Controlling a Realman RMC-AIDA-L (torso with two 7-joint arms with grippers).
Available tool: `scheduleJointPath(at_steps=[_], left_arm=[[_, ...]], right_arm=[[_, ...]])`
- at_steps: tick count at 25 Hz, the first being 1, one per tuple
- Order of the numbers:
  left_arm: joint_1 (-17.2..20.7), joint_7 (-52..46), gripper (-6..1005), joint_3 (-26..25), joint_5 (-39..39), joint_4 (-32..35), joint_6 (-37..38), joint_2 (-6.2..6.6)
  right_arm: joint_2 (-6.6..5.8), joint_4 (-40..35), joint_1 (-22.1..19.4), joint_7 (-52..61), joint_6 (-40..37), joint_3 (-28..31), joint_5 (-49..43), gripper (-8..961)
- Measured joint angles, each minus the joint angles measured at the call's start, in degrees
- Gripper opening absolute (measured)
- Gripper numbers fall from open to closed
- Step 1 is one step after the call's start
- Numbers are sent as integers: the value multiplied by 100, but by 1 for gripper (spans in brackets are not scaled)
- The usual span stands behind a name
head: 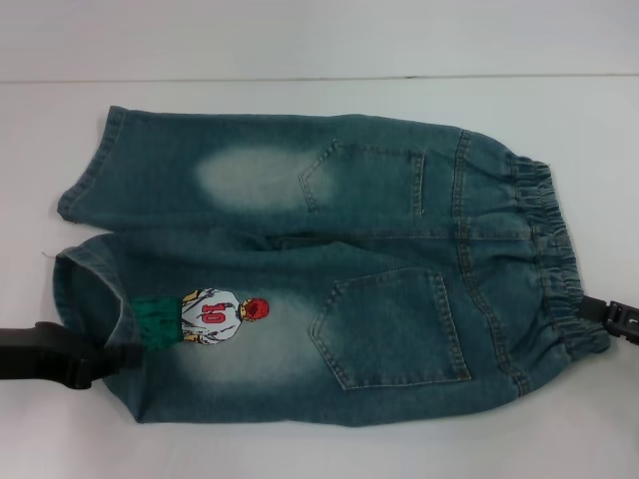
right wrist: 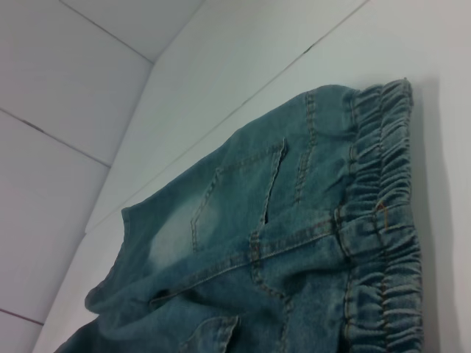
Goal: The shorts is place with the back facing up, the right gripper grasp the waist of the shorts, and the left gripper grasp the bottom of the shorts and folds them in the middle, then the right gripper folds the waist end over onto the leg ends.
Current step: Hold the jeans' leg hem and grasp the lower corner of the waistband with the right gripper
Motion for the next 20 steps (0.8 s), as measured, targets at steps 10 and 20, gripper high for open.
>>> scheduleJointPath(at_steps=[10, 20], left_arm=[[-9, -1, 16, 0, -107, 20, 44, 7], [-10, -1, 15, 0, -114, 20, 54, 16]], right_arm=[[-12, 1, 206, 250, 12, 0, -424, 817], [-12, 8, 304, 258, -97, 6, -461, 801]])
